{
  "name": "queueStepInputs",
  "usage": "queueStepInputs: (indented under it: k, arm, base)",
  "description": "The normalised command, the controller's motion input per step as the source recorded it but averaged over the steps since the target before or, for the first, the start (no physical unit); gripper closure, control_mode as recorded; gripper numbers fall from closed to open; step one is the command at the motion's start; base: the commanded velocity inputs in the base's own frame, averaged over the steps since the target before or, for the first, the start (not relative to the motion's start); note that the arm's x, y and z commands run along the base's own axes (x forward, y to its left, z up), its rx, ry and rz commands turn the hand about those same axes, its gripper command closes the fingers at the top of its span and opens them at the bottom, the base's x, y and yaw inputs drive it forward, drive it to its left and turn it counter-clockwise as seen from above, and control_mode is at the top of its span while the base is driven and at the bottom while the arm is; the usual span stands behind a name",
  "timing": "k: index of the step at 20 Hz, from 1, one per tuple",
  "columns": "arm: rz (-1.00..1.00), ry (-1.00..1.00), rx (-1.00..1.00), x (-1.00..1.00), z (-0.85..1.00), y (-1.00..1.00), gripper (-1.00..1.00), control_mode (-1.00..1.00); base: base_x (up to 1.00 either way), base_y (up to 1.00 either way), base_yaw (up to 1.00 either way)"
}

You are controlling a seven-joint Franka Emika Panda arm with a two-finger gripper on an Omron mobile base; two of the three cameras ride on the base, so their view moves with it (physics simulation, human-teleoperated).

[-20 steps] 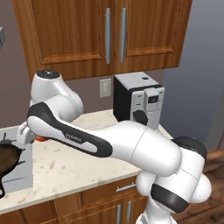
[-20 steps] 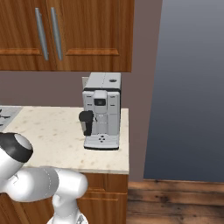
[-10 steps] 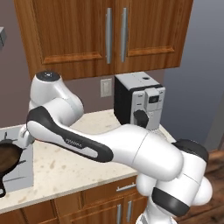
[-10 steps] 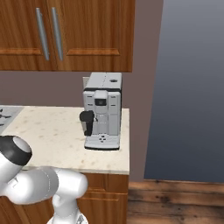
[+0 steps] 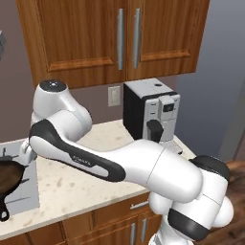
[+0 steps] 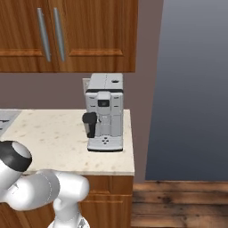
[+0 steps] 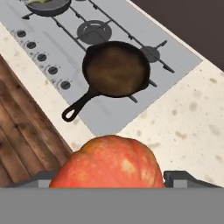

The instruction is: Place both pans onto different burners. Then place the squash and the fish on different pans.

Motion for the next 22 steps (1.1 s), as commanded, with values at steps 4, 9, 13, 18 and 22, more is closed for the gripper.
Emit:
queueStepInputs:
  k: [4, 9, 13, 18, 22]
  arm:
    - [0.0, 0.0, 0.0, 0.0, 0.0, 0.0, 1.0, 1.0]
    - [0.0, 0.0, 0.0, 0.0, 0.0, 0.0, 1.0, 1.0]
    - [0.0, 0.0, 0.0, 0.0, 0.0, 0.0, 1.0, 1.0]
    - [0.0, 0.0, 0.0, 0.0, 0.0, 0.0, 1.0, 1.0]
    - [0.0, 0.0, 0.0, 0.0, 0.0, 0.0, 1.0, 1.0]
  base:
    - [-0.18, 0.83, -0.08]
    - [0.02, 0.88, -0.04]
    - [0.11, 0.06, -0.07]
    - [0.05, 0.01, -0.07]
    - [0.01, 0.0, -0.06]
